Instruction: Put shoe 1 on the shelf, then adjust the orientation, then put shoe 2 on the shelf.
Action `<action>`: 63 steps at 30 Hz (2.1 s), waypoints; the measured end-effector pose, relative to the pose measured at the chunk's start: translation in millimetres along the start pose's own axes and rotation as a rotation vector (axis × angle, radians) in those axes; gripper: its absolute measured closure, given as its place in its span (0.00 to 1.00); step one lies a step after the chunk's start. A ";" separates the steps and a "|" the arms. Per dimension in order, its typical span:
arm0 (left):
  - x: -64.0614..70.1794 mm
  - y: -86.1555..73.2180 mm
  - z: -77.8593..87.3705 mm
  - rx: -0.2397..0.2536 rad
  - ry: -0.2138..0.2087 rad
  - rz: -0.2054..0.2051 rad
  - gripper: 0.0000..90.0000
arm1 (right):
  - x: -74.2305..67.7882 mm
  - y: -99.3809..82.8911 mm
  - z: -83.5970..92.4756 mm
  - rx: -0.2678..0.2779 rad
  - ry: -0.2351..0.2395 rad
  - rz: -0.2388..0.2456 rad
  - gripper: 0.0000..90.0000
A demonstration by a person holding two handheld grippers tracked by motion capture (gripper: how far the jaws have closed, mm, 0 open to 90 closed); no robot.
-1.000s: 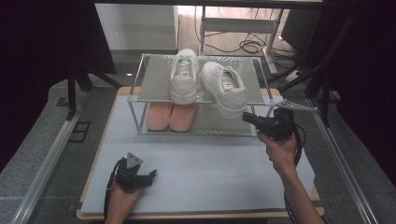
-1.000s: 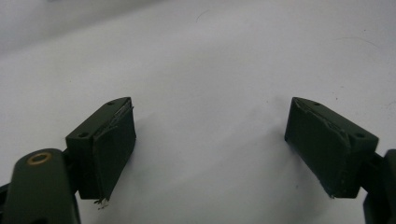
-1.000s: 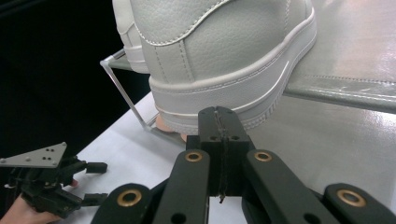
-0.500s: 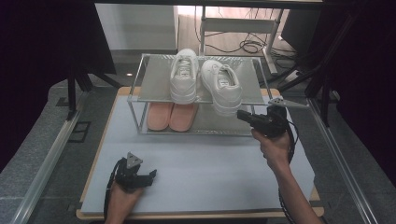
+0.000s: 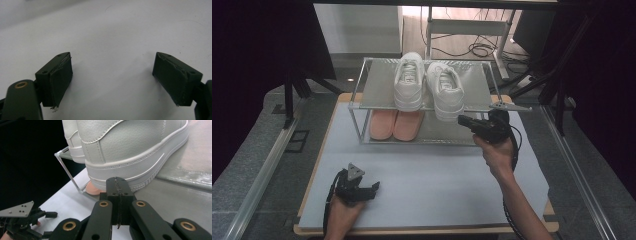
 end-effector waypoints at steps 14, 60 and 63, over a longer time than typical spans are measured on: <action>0.0 -0.1 0.0 0.000 0.000 0.000 0.18 | -1.3 3.2 -15.4 0.000 0.008 -0.012 1.00; 0.0 0.0 0.1 -0.002 0.000 0.000 0.18 | -11.8 6.5 -53.1 -0.013 0.037 -0.017 1.00; 0.0 0.0 0.1 -0.001 0.000 0.000 0.18 | -12.5 5.6 -51.4 -0.018 0.031 -0.005 0.98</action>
Point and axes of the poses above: each handheld gripper's, and its own axes: z roughly backward along the jaws, y roughly out of its top, x roughly to its right, the point moved 3 cm from there along -z, roughly forward along the jaws, and after that the axes turned 13 degrees about -z, right-handed, at the moved point
